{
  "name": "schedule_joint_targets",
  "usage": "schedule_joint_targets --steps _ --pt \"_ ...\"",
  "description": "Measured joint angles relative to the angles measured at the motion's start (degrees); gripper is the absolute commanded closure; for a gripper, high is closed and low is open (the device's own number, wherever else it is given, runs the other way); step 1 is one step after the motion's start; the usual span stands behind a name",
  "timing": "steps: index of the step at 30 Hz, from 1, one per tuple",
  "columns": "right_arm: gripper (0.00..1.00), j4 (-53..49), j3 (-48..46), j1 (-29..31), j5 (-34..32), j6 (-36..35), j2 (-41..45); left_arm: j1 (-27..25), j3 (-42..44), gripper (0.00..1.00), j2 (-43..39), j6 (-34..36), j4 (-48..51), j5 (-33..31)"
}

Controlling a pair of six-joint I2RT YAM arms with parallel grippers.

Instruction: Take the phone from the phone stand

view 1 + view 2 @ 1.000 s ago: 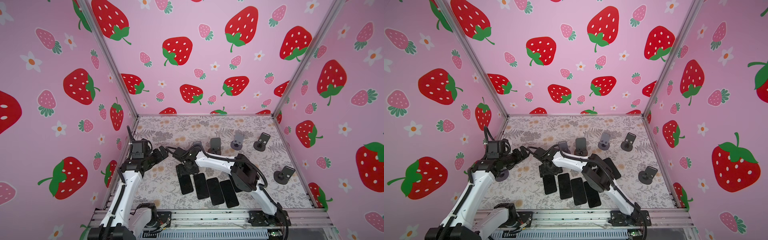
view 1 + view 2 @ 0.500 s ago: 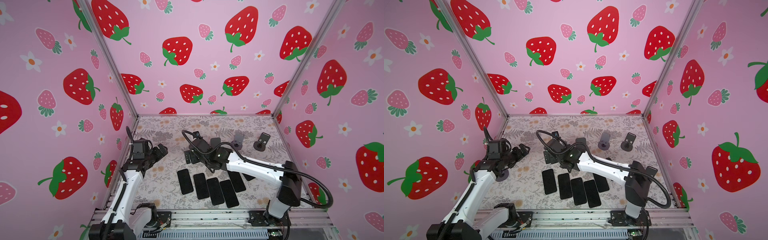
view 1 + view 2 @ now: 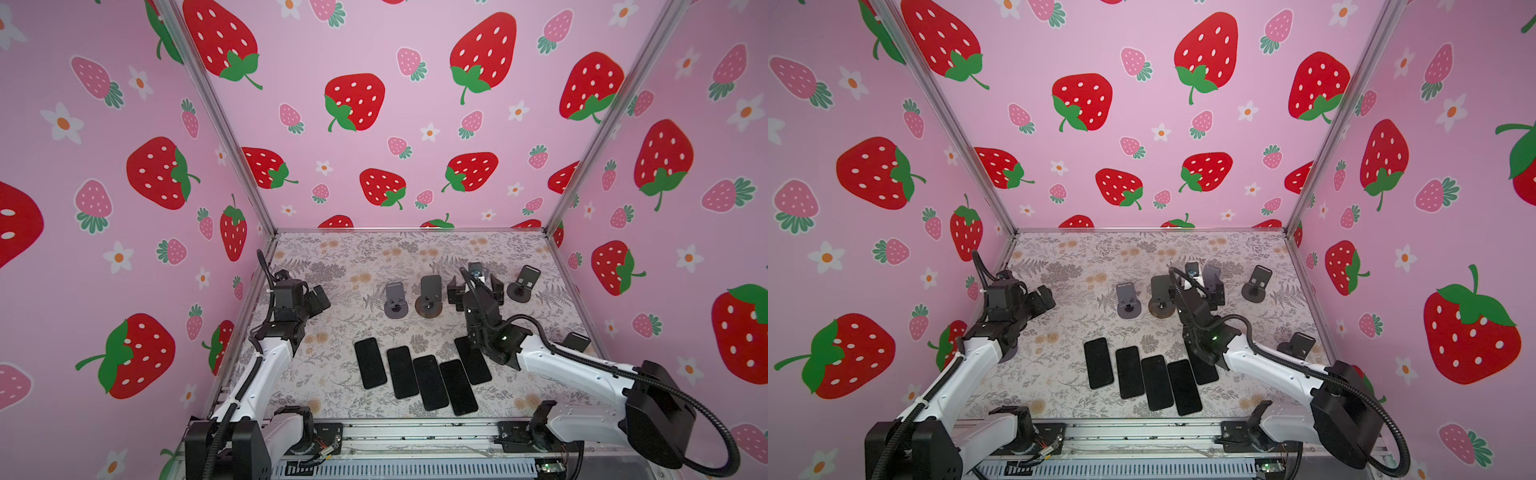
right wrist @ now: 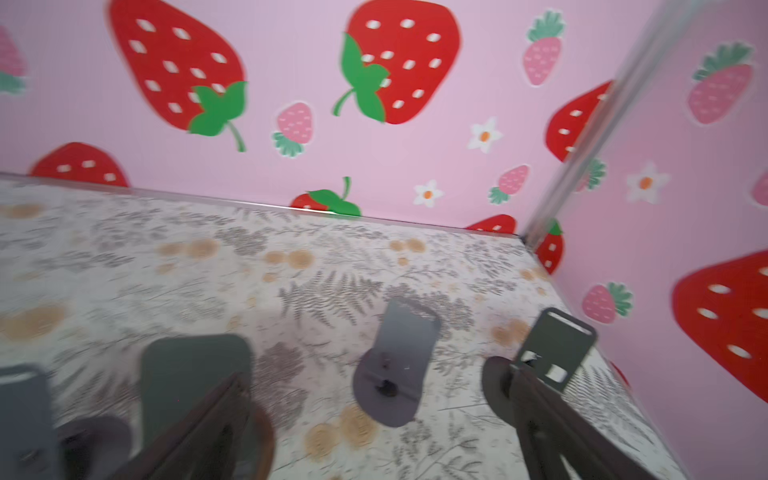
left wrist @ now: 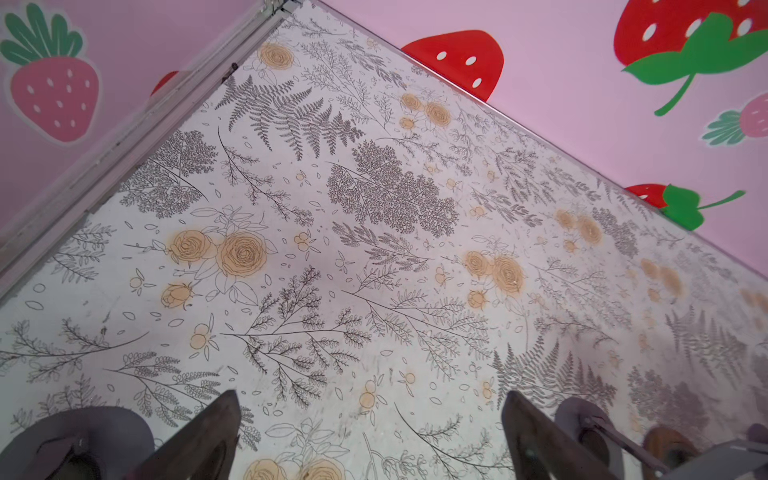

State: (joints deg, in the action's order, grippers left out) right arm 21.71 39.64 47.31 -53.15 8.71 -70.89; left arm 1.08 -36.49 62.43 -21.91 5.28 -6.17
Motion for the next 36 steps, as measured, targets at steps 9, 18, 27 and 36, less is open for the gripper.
schedule_joint_targets --steps 9,18,27,36 --pt "0.00 12.5 -14.1 -19.3 5.3 -4.9 2.8 -0.2 3.0 0.01 5.7 8.7 -13.2 -3.3" --pt "0.00 34.9 -31.8 -30.2 19.2 -9.0 0.8 -0.2 15.4 0.01 11.0 17.0 -34.3 -0.5" --pt "0.00 56.1 -32.0 -35.8 28.4 -8.8 -17.6 -0.3 16.3 0.01 22.6 17.9 -51.5 0.9" --pt "0.00 53.0 -25.2 -38.8 34.9 -7.3 -19.7 1.0 12.5 0.01 26.2 18.0 -50.2 4.3"
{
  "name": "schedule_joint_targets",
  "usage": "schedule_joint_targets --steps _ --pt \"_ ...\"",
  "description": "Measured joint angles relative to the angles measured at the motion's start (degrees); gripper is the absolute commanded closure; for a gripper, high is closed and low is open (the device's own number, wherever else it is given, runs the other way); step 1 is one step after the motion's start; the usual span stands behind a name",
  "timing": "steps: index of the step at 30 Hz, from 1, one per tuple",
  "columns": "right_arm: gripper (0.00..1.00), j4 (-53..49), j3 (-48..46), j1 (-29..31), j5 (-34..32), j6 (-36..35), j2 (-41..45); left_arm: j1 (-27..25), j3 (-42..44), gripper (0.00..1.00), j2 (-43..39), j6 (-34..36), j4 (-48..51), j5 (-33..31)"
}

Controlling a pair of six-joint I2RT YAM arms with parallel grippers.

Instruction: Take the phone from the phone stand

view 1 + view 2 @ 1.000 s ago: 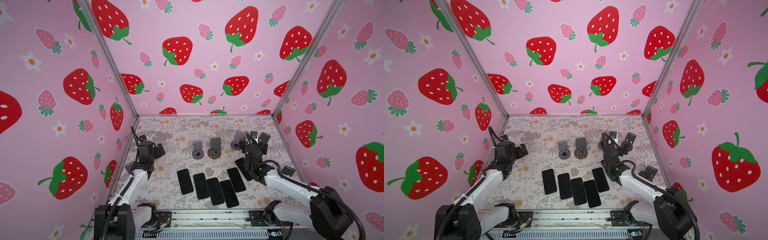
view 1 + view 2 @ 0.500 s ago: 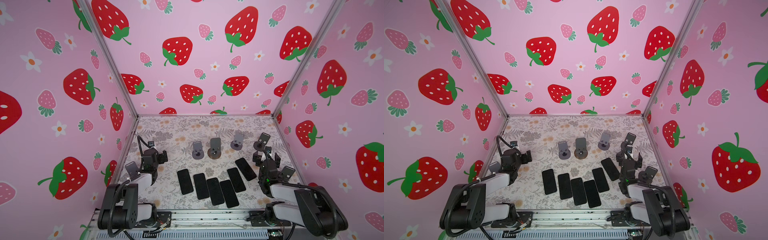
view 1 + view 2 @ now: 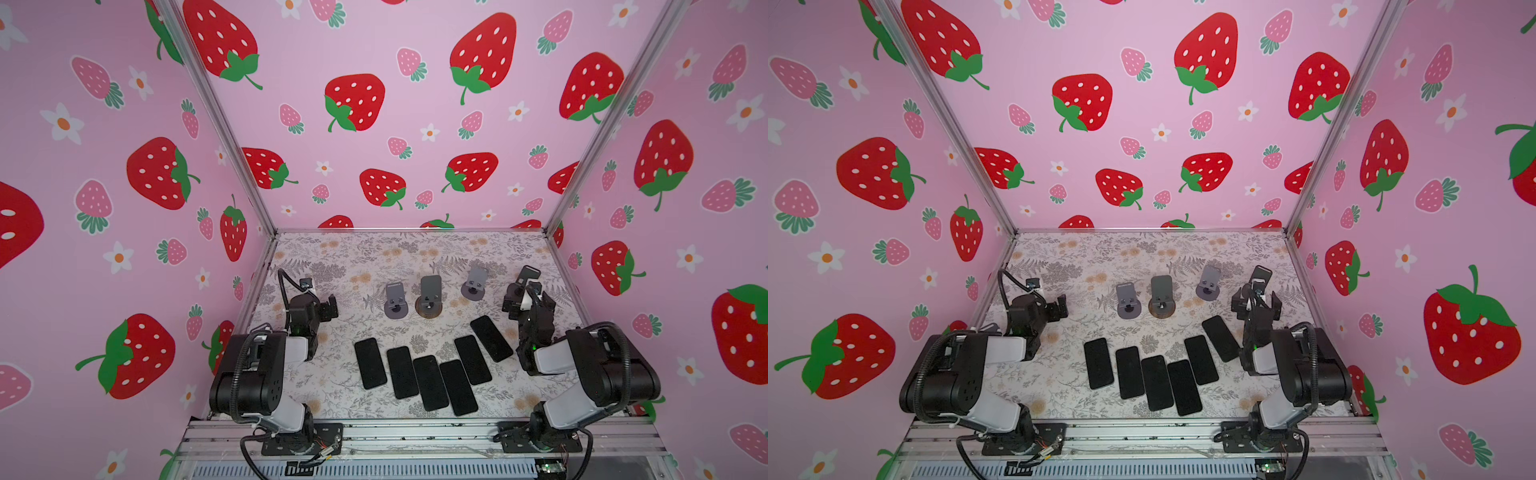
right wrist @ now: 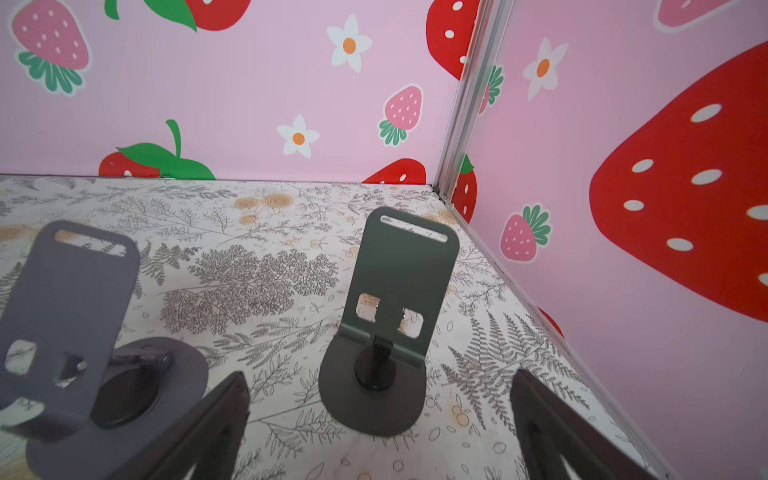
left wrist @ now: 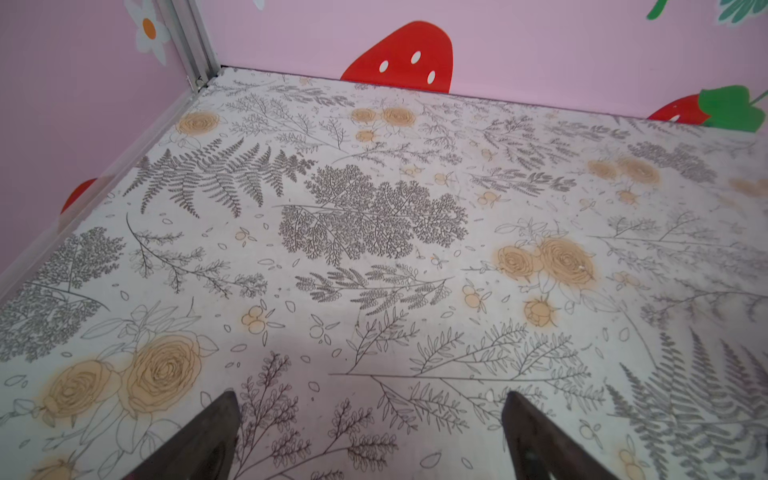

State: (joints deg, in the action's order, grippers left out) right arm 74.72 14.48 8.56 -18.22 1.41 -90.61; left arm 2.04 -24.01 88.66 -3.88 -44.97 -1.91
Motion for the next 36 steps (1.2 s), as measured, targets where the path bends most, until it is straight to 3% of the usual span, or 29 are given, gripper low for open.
schedule_joint_targets --steps 36 --pt "0.00 -2.4 0.0 -0.1 0.7 0.3 0.0 -0.5 -0.6 0.01 0.0 1.1 2.0 1.9"
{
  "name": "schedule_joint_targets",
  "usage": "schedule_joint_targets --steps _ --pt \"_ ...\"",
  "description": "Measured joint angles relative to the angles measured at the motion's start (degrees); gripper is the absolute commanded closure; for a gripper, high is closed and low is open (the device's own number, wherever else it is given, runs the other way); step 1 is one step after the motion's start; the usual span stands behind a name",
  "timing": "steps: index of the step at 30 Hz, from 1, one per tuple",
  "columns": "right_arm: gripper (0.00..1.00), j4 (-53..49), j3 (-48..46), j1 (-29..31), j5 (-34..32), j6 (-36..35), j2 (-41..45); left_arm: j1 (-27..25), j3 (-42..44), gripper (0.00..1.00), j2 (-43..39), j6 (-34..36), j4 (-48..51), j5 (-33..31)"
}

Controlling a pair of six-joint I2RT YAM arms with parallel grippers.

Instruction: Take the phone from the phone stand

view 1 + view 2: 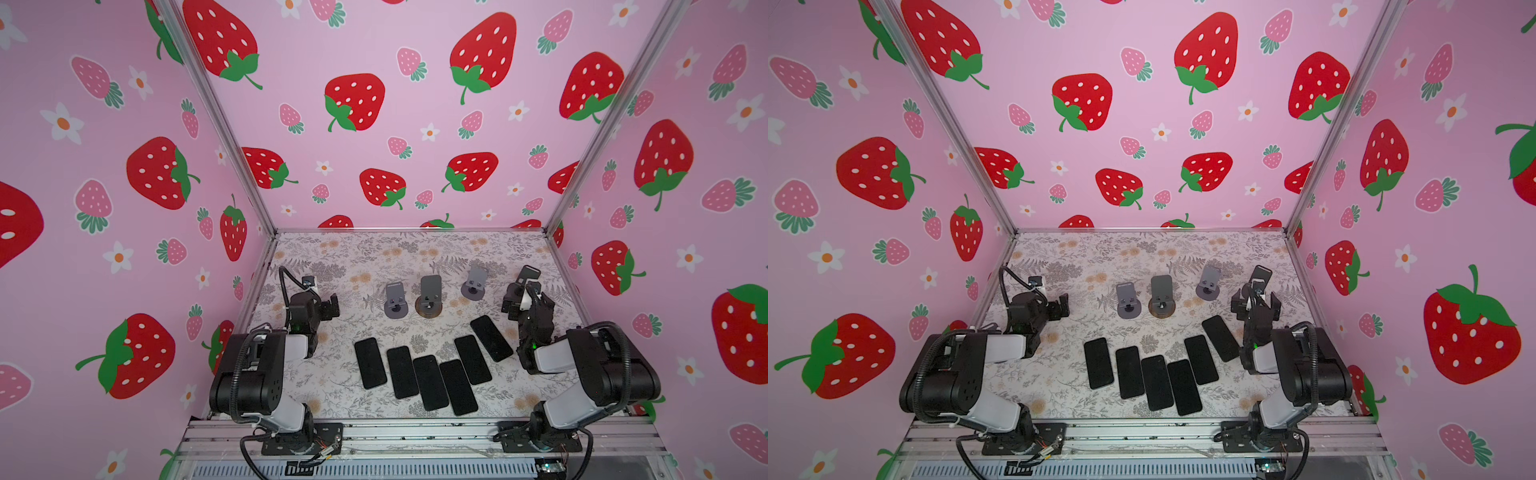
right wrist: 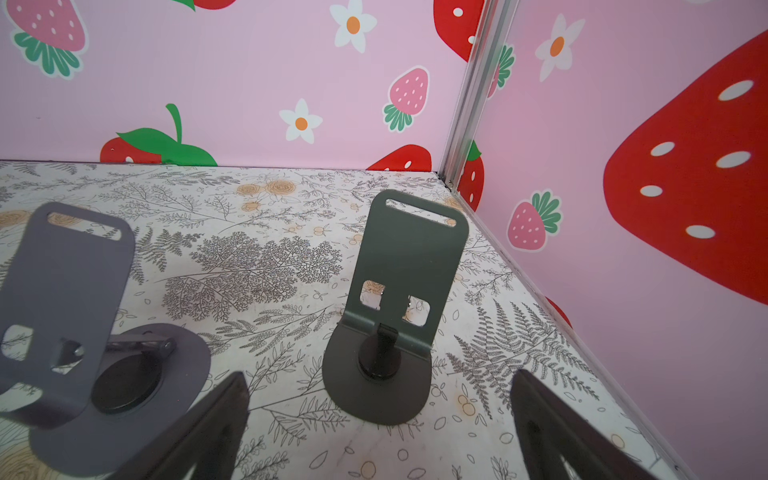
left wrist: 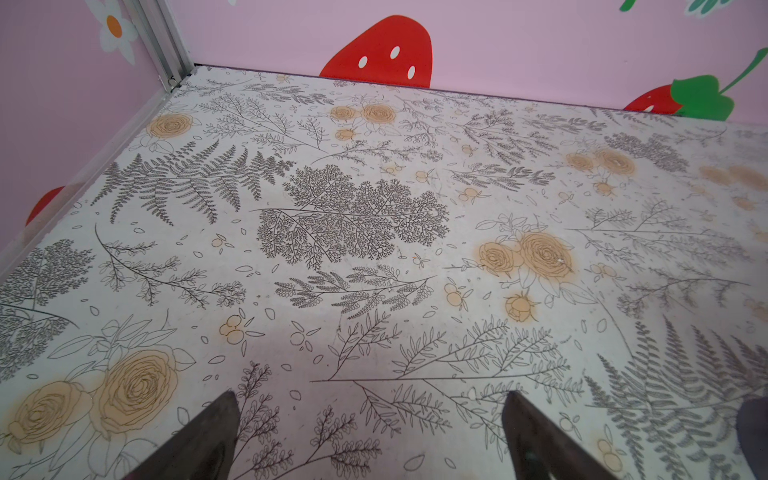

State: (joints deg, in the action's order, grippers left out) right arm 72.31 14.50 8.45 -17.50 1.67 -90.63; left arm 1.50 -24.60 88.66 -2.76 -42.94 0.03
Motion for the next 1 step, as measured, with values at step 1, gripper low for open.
schedule_joint_targets --steps 1 --pt "0.00 0.0 0.0 0.0 0.0 0.0 0.0 0.0 0.0 0.01 0.0 0.0 0.0 0.0"
